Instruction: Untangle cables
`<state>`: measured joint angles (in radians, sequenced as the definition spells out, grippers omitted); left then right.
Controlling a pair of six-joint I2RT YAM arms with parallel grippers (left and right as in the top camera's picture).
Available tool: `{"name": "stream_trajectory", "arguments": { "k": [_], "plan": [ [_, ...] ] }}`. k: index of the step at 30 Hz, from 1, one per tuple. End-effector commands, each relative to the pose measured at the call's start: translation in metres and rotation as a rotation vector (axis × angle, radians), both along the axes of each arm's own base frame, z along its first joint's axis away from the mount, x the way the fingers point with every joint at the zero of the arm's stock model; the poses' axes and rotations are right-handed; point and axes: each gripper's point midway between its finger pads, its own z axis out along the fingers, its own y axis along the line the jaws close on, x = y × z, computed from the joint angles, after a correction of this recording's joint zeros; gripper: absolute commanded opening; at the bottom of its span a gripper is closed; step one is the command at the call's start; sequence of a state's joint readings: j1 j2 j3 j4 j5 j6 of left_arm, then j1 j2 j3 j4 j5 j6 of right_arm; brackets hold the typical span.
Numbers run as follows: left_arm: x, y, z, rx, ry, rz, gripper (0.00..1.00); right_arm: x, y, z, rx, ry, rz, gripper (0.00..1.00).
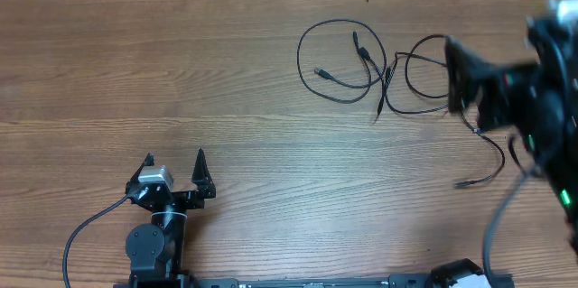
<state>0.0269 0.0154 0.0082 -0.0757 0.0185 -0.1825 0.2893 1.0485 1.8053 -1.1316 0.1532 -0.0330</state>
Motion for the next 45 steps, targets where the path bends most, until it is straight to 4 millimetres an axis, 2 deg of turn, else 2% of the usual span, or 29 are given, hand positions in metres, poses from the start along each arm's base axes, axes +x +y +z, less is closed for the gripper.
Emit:
{"name": "stream_trajectory", "arguments": {
  "k": [1,4,8,14,18,21,27,36,39,45],
  "plan": [
    [0.0,0.002,0.0,0.019,-0.005,0.006,0.99,-0.031,-0.005,-0.005,0.013,-0.006,0.022,1.0],
    [0.0,0.002,0.0,0.019,-0.005,0.006,0.99,-0.066,-0.015,-0.015,0.01,0.004,0.022,1.0],
    [0.0,0.002,0.0,0.019,-0.005,0.006,0.99,-0.103,-0.025,-0.027,0.014,0.014,0.028,1.0],
    [0.0,0.002,0.0,0.019,-0.005,0.006,0.99,-0.153,-0.027,-0.033,0.057,-0.067,0.098,1.0],
    [0.0,0.002,0.0,0.019,-0.005,0.006,0.99,-0.173,-0.029,-0.05,0.071,-0.094,0.115,1.0],
    [0.0,0.002,0.0,0.019,-0.005,0.006,0.99,-0.18,-0.028,-0.064,0.08,-0.111,0.125,1.0],
    [0.0,0.002,0.0,0.019,-0.005,0.007,0.99,-0.174,-0.021,-0.092,0.102,-0.19,0.154,1.0],
    [0.0,0.002,0.0,0.019,-0.005,0.006,1.0,-0.145,-0.009,-0.126,0.137,-0.344,0.178,1.0],
    [0.0,0.002,0.0,0.019,-0.005,0.007,1.0,-0.129,-0.003,-0.125,0.147,-0.386,0.193,1.0],
    [0.0,0.002,0.0,0.019,-0.005,0.006,1.0,-0.095,0.006,-0.112,0.178,-0.584,0.195,1.0]
  ]
}}
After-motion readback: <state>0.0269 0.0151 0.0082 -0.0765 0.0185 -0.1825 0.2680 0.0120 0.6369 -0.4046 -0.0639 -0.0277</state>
